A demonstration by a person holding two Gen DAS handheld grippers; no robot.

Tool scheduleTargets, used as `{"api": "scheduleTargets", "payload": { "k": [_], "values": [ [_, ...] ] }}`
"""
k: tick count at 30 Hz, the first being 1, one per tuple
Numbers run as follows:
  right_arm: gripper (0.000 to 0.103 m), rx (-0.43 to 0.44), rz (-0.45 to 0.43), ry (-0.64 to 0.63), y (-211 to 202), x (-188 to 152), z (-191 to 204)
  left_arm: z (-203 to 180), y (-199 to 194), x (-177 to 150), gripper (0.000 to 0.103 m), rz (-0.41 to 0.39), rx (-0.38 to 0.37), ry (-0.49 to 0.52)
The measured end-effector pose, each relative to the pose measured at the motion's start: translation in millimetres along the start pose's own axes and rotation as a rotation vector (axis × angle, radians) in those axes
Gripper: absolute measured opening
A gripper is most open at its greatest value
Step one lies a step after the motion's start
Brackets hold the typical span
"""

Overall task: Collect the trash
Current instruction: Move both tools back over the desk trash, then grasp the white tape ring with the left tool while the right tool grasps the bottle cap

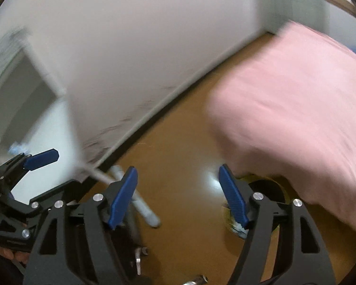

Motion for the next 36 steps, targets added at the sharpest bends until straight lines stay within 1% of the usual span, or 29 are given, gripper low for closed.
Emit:
{"api": "scheduleTargets", "payload": {
  "k": [1,2,3,4,5,6,7,9,11,13,16,19,20,23,25,26,27,28,30,33,36],
  "values": [
    [0.07,0.051,0.017,-0.069,14.7,6.9,40.9,37.9,-12.3,-10.9,0.092,-0.009,0.058,-0.045],
    [0.07,0.082,0.027,-0.112,23.2,9.5,65.9,62.5,-18.6,-17.8,0.093,-0.008,0.101,-0.075],
    [0.07,0.118,0.042,-0.16,33.9,11.5,94.2,96.0,-27.2,-30.2,0.092,-0.005,0.156,-0.119],
    [0.07,0.173,0.068,-0.228,51.2,12.8,136.5,135.6,-36.5,-46.6,0.093,0.008,0.218,-0.176],
    [0.07,0.208,0.088,-0.266,62.8,12.4,164.1,168.5,-44.3,-61.3,0.093,0.023,0.262,-0.23],
    [0.07,0.244,0.11,-0.299,73.4,10.7,189.9,192.3,-51.2,-72.2,0.093,0.031,0.289,-0.272],
    [0.07,0.304,0.151,-0.351,91.7,7.5,230.3,218.7,-58.5,-85.7,0.093,0.039,0.316,-0.317],
    [0.07,0.363,0.199,-0.418,113.7,0.3,277.8,279.3,-75.1,-118.1,0.093,0.072,0.394,-0.423],
    [0.07,0.413,0.258,-0.497,142.7,-10.4,331.8,322.3,-88.5,-141.8,0.093,0.086,0.438,-0.501],
    [0.07,0.422,0.301,-0.574,167.4,-22.4,378.7,362.6,-101.6,-166.9,0.093,0.095,0.48,-0.57],
    [0.07,0.43,0.343,-0.665,200.1,-36.9,431.0,398.9,-107.5,-190.9,0.093,0.111,0.514,-0.611],
    [0.068,0.42,0.384,-0.718,224.8,-48.3,461.1,423.8,-103.8,-205.5,0.093,0.121,0.498,-0.618],
    [0.065,0.418,0.397,-0.729,232.5,-51.2,470.5,427.8,-98.8,-209.0,0.093,0.126,0.493,-0.611],
    [0.063,0.4,0.396,-0.765,243.7,-53.0,487.9,431.1,-85.1,-207.8,0.093,0.134,0.471,-0.571],
    [0.059,0.379,0.394,-0.781,251.9,-51.8,492.7,432.1,-74.5,-203.5,0.093,0.136,0.46,-0.538],
    [0.051,0.374,0.398,-0.779,255.7,-52.1,493.2,433.6,-72.1,-204.1,0.093,0.133,0.453,-0.523],
    [0.039,0.371,0.404,-0.777,259.1,-51.7,493.7,434.0,-68.7,-202.3,0.093,0.132,0.446,-0.511],
    [0.032,0.359,0.4,-0.783,262.0,-50.9,494.1,433.5,-65.4,-199.0,0.093,0.135,0.445,-0.506],
    [0.032,0.354,0.397,-0.794,268.0,-50.3,497.7,437.4,-56.6,-197.1,0.093,0.151,0.452,-0.505],
    [0.032,0.372,0.4,-0.792,259.8,-48.2,489.2,440.3,-44.4,-193.5,0.092,0.147,0.426,-0.508],
    [0.032,0.385,0.41,-0.77,249.4,-46.3,474.7,438.6,-34.8,-187.3,0.092,0.146,0.425,-0.47]
  ]
}}
Point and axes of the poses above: each gripper's, at about its wrist camera, not at the fingertips, and y roughly the way its jaws point, z to its left, x to its top, the point moved 2 cm from there along y, roughly the way its jaws point, and after that the axes turned 12 degrees about x, right-handed, at the moved point
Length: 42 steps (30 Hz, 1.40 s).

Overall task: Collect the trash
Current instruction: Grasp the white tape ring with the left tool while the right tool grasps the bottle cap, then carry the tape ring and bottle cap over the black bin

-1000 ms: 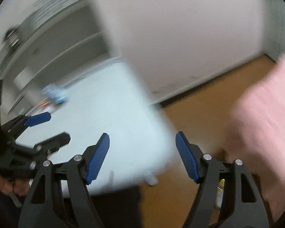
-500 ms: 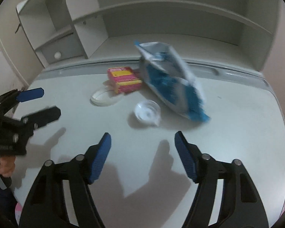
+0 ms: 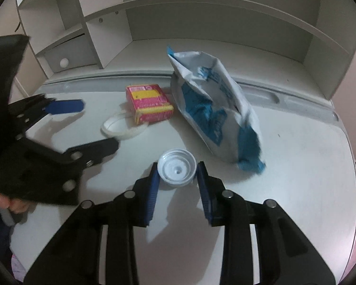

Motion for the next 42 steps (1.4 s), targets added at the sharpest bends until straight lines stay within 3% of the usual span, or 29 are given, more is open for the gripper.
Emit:
{"api": "scheduleTargets", "payload": {
  "k": [4,7,10,19,23,28,32,36,41,42],
  "values": [
    [0.032,0.013,-0.016,0.024,-13.8,-10.5,-5.0,-6.3,6.6,3.9,0.088,0.005,0.002,0.012],
    [0.032,0.015,-0.022,0.036,-23.7,-18.6,-7.6,-8.1,8.9,5.9,0.07,0.005,0.008,0.015],
    [0.032,0.009,-0.029,0.045,-41.2,-32.3,-13.7,-14.3,5.4,9.3,0.045,0.008,0.014,0.009],
    [0.032,-0.015,-0.085,0.145,-100.7,-90.9,-40.3,-47.8,-43.6,-22.4,0.044,0.023,0.003,0.003],
    [0.032,-0.055,-0.124,0.195,-135.0,-125.5,-58.2,-86.2,-74.7,-35.3,0.044,0.0,-0.038,0.022],
    [0.032,-0.146,-0.184,0.315,-188.2,-190.8,-98.2,-164.2,-113.5,-36.4,0.044,-0.061,-0.138,0.094],
    [0.032,-0.242,-0.232,0.461,-234.1,-259.9,-145.2,-260.5,-140.4,-35.3,0.044,-0.1,-0.275,0.197],
    [0.032,-0.355,-0.272,0.64,-280.8,-344.2,-193.0,-373.2,-166.4,-41.4,0.044,-0.143,-0.42,0.367],
    [0.032,-0.459,-0.289,0.834,-320.8,-441.0,-235.4,-509.0,-177.9,-67.9,0.044,-0.095,-0.612,0.568],
    [0.032,-0.469,-0.292,0.866,-326.4,-457.5,-242.0,-528.4,-177.1,-73.4,0.044,-0.091,-0.621,0.602]
  ]
}}
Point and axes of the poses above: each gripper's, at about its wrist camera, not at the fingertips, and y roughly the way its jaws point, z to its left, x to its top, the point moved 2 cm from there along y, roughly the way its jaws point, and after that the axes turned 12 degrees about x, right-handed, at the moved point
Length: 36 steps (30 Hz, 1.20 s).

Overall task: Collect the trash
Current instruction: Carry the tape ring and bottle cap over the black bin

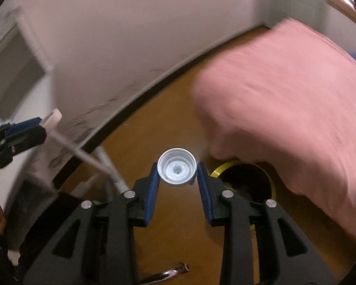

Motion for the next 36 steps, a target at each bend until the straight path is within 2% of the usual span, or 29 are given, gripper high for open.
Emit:
{"api": "scheduleTargets", "payload": {
  "k": [4,7,12,18,27,36],
  "values": [
    [0.032,-0.044,0.012,0.119,-0.1,-15.1,-66.9,-57.8,54.9,13.2,0.044,0.057,-0.029,0.115],
    [0.032,-0.061,0.034,0.168,9.7,-25.0,-96.7,-84.9,90.3,12.0,0.044,0.088,-0.06,0.164],
    [0.032,-0.064,0.068,0.229,30.4,-33.1,-134.7,-113.4,152.9,12.9,0.044,0.163,-0.086,0.197],
    [0.032,-0.048,0.092,0.276,51.6,-40.8,-164.7,-134.2,200.2,4.1,0.044,0.23,-0.096,0.223],
    [0.032,-0.03,0.121,0.321,76.6,-52.5,-189.8,-154.5,234.6,0.9,0.044,0.284,-0.123,0.214],
    [0.032,-0.031,0.121,0.342,82.0,-50.1,-201.6,-158.2,247.5,-3.2,0.047,0.303,-0.146,0.217]
  ]
}}
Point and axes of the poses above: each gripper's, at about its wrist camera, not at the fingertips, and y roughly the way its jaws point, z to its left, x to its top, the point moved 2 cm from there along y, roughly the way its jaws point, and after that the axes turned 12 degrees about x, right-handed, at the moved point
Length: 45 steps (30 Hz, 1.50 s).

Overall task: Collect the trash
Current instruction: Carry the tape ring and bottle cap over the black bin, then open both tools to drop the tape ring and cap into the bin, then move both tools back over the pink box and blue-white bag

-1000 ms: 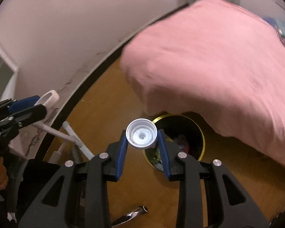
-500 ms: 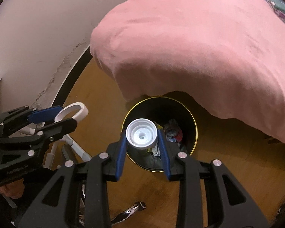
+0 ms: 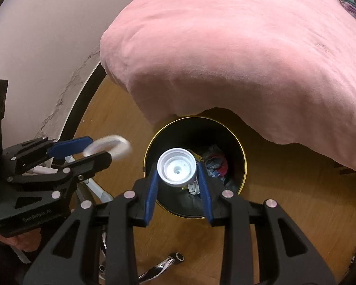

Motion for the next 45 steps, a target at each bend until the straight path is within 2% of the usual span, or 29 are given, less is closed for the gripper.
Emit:
{"api": "scheduleTargets", "payload": {
  "k": [5,7,8,9,15,18,19,22,24,25,29,32,34,37,42,45],
  "values": [
    [0.032,-0.006,0.0,0.013,1.4,-0.2,-3.5,1.5,-2.7,-0.6,0.048,-0.003,0.009,-0.004],
    [0.04,-0.009,-0.002,0.014,0.9,0.5,-3.2,4.4,-6.6,-0.9,0.05,-0.007,0.014,-0.014],
    [0.053,-0.012,-0.005,0.017,-0.1,0.7,-2.8,5.5,-8.9,-1.7,0.054,-0.011,0.017,-0.016],
    [0.058,-0.012,-0.014,0.019,-1.9,1.0,-2.1,7.5,-12.8,-2.5,0.057,-0.018,0.023,-0.02],
    [0.059,-0.015,-0.026,-0.01,-14.9,2.8,17.2,26.2,-62.1,-8.2,0.074,-0.08,0.086,-0.059],
    [0.062,-0.016,-0.045,-0.052,-28.2,7.8,41.6,46.0,-113.4,-17.4,0.087,-0.176,0.177,-0.103],
    [0.063,-0.008,-0.064,-0.083,-37.7,10.5,60.1,53.6,-131.3,-21.7,0.091,-0.207,0.196,-0.12],
    [0.073,0.027,-0.115,-0.166,-58.4,15.1,111.3,92.0,-202.1,-46.3,0.093,-0.296,0.242,-0.219],
    [0.076,0.061,-0.141,-0.247,-69.3,16.1,157.8,117.6,-239.4,-66.6,0.094,-0.337,0.271,-0.271],
    [0.077,0.089,-0.155,-0.306,-73.9,15.3,193.3,131.0,-256.0,-78.7,0.094,-0.347,0.296,-0.298],
    [0.078,0.211,-0.131,-0.484,-70.4,3.4,303.9,210.7,-322.7,-153.8,0.094,-0.358,0.43,-0.469],
    [0.078,0.303,-0.079,-0.637,-56.5,-17.4,393.5,263.8,-353.6,-216.1,0.094,-0.35,0.534,-0.587],
    [0.079,0.363,-0.022,-0.719,-42.7,-33.4,447.3,304.6,-371.6,-270.1,0.094,-0.317,0.615,-0.679],
    [0.079,0.442,0.06,-0.863,-18.3,-67.6,534.5,355.0,-389.8,-342.7,0.094,-0.266,0.693,-0.821],
    [0.079,0.475,0.147,-1.086,15.9,-128.3,643.3,413.6,-406.5,-436.3,0.094,-0.209,0.757,-0.984],
    [0.081,0.483,0.173,-1.158,35.8,-148.2,685.7,435.3,-410.6,-472.0,0.094,-0.202,0.744,-1.036]
  ]
}}
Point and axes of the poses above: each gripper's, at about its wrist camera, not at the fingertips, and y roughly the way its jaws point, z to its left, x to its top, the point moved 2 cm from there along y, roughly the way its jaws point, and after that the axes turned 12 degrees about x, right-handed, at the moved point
